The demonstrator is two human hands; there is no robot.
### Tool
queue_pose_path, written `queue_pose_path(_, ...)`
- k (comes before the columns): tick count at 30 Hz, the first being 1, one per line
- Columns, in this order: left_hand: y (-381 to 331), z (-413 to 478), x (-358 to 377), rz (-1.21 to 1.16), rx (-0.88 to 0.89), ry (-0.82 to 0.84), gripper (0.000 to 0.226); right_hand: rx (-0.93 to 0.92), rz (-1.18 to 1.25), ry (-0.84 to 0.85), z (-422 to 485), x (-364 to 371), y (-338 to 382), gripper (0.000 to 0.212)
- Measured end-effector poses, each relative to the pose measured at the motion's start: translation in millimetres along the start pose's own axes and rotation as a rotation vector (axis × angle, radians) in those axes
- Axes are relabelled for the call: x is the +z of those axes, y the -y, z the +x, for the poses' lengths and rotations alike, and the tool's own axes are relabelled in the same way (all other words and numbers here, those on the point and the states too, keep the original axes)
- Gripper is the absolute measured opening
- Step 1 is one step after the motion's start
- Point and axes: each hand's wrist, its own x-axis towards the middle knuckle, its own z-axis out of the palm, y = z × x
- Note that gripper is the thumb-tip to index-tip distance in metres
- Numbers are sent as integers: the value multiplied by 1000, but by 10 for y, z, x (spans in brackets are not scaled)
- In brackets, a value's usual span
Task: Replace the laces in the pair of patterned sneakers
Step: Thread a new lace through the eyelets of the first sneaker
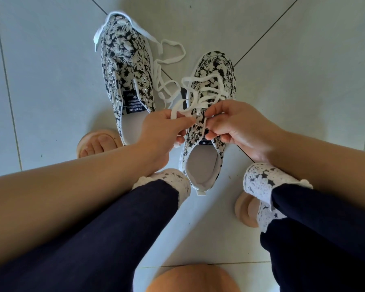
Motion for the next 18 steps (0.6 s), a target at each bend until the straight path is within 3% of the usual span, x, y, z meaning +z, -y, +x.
queue_pose_path(7,17,-10,30,-144,-97,35,18,-269,-454,-34,32,36,22,27)
queue_pose_path(10,3,-20,29,-104,-90,72,13,-382,-648,-105,63,39,-36,22)
queue_pose_path(14,-32,-43,27,-22,-37,116,7,-442,-725,-157,39,-41,-50,21)
queue_pose_path(18,-79,-46,34,52,37,118,7,-586,-1016,-155,-16,-56,11,25)
